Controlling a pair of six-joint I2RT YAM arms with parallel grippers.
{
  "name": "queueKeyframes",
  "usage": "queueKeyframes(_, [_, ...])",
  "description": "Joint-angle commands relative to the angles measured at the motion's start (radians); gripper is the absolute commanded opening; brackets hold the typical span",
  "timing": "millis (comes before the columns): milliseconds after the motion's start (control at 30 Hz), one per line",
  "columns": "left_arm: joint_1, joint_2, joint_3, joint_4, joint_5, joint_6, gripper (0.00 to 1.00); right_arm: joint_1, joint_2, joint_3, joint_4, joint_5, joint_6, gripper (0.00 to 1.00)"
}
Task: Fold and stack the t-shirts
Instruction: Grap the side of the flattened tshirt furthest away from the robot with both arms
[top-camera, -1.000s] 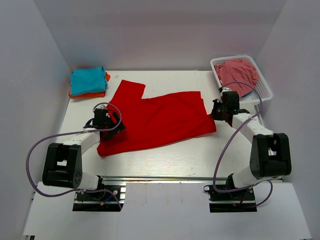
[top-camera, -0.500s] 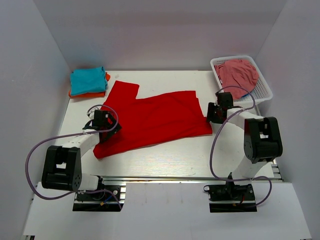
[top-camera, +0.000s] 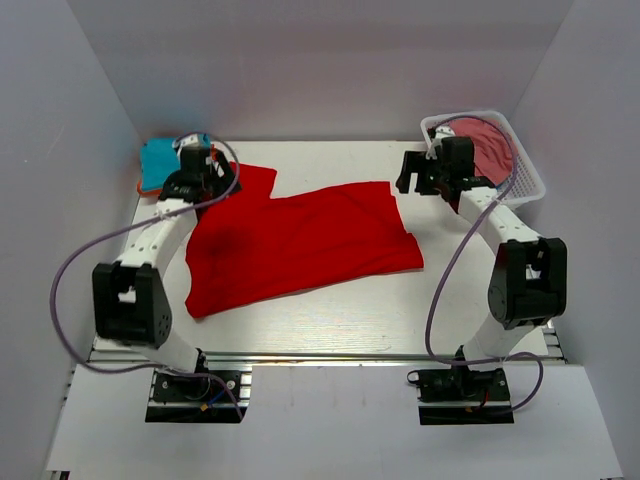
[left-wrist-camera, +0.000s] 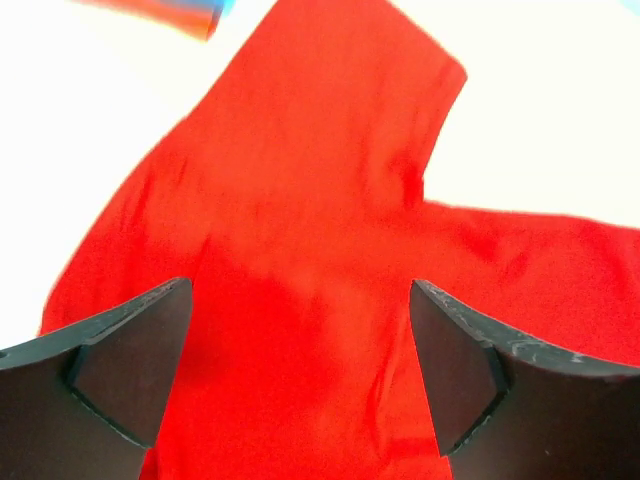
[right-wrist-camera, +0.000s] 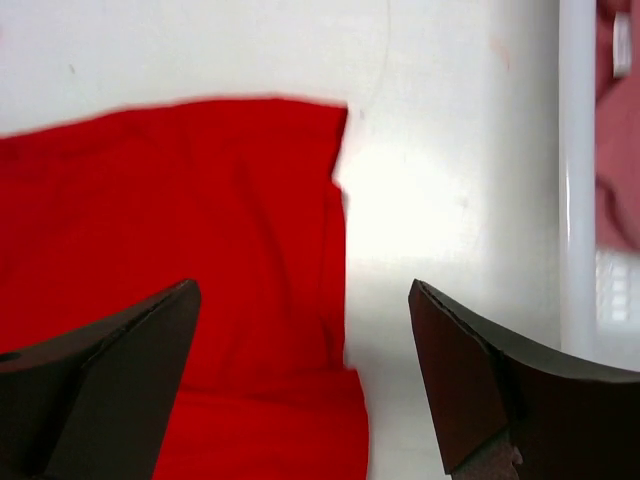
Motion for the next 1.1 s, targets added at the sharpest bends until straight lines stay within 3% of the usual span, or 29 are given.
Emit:
queueKeyframes(0, [-0.003, 0.218, 0.185, -0.038, -0.031, 0.121, 1.0, 0.024, 0.097, 0.107, -0.009, 0.021, -0.051, 0.9])
queueKeyframes(100, [-0.003, 0.387, 0.427, -0.079, -0.031, 0.197, 1.0, 0.032, 0.17, 0.216, -0.016, 0.038, -0.067, 0.9])
queueKeyframes(267, [-0.003, 0.813, 0.9, -0.166, -0.102, 0.31, 1.0, 0.043, 0.295, 0.388, -0.016, 0.021, -0.074, 0.9])
queueKeyframes(300, [0.006, 0.873, 1.048, -0.186, -0.122, 0.322, 1.0, 0.044, 0.327, 0.429, -0.025, 0.023, -0.077, 0.9])
queueKeyframes(400, [0.006, 1.046, 1.239, -0.194, -0.183, 0.333, 1.0, 0.046, 0.379, 0.493, -0.023, 0.006, -0.077, 0.9])
queueKeyframes(567, [0.015, 1.036, 1.102, 0.055, -0.196, 0.345, 1.0, 0.049, 0.448, 0.54, -0.032, -0.014, -0.08, 0.9])
queueKeyframes(733, [0.015, 1.104, 1.172, 0.039, -0.135, 0.345, 0.98, 0.046, 0.476, 0.543, -0.023, -0.003, -0.076, 0.9])
queueKeyframes(767, [0.015, 1.113, 1.172, 0.028, -0.122, 0.345, 0.92, 0.046, 0.479, 0.548, -0.026, -0.005, -0.076, 0.9])
queueKeyframes(1033, [0.015, 1.176, 1.121, -0.016, -0.068, 0.325, 0.85, 0.049, 0.496, 0.562, -0.039, -0.015, -0.076, 0.9])
queueKeyframes(1067, [0.015, 1.176, 1.121, -0.016, -0.068, 0.295, 0.8, 0.047, 0.498, 0.562, -0.042, -0.015, -0.079, 0.9])
